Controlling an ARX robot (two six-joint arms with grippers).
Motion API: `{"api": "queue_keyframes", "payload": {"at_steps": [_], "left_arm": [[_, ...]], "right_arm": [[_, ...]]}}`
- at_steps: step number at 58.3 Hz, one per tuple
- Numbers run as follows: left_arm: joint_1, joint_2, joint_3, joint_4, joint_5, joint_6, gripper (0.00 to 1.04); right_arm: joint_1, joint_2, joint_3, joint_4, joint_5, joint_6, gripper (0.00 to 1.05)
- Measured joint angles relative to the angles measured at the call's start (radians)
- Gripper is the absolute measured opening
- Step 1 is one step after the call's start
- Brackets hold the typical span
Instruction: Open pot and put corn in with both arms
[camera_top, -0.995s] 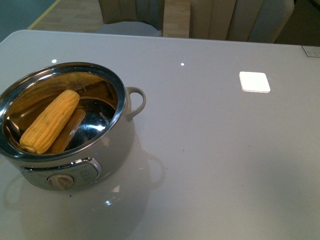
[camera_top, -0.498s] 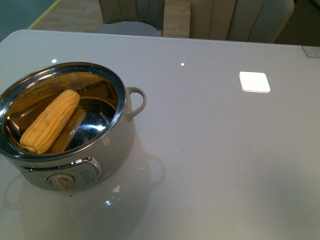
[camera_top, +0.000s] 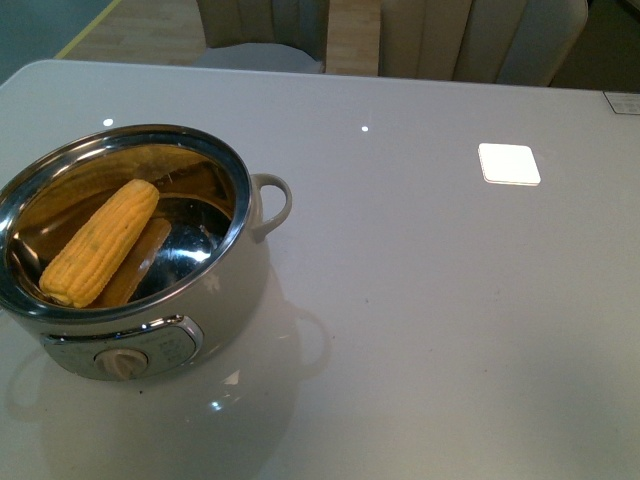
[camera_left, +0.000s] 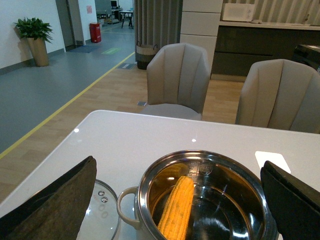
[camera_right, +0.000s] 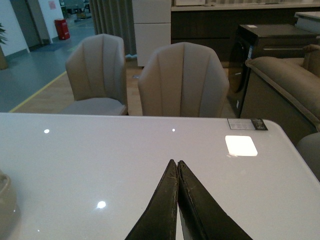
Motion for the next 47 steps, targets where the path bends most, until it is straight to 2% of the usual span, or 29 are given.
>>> {"api": "queue_keyframes", "payload": {"at_steps": [7,13,33,43,47], "left_arm": [[0.0,0.0,0.0,0.0,0.0,0.0,0.98],[0.0,0.0,0.0,0.0,0.0,0.0,0.98],[0.0,0.0,0.0,0.0,0.0,0.0,0.98],[0.0,0.0,0.0,0.0,0.0,0.0,0.98],[0.0,0.0,0.0,0.0,0.0,0.0,0.98]], "right_arm": [[0.001,-0.03,0.0,-0.032,0.0,0.0,0.02],[0.001,-0.16,0.0,-0.188,0.0,0.0,0.02],[0.001,-0.196,0.0,-0.201,0.0,0.0,0.02],[0.001,-0.196,0.0,-0.201,0.0,-0.001,0.31],[0.001,-0.196,0.0,-0.201,0.0,-0.002,0.46]]}}
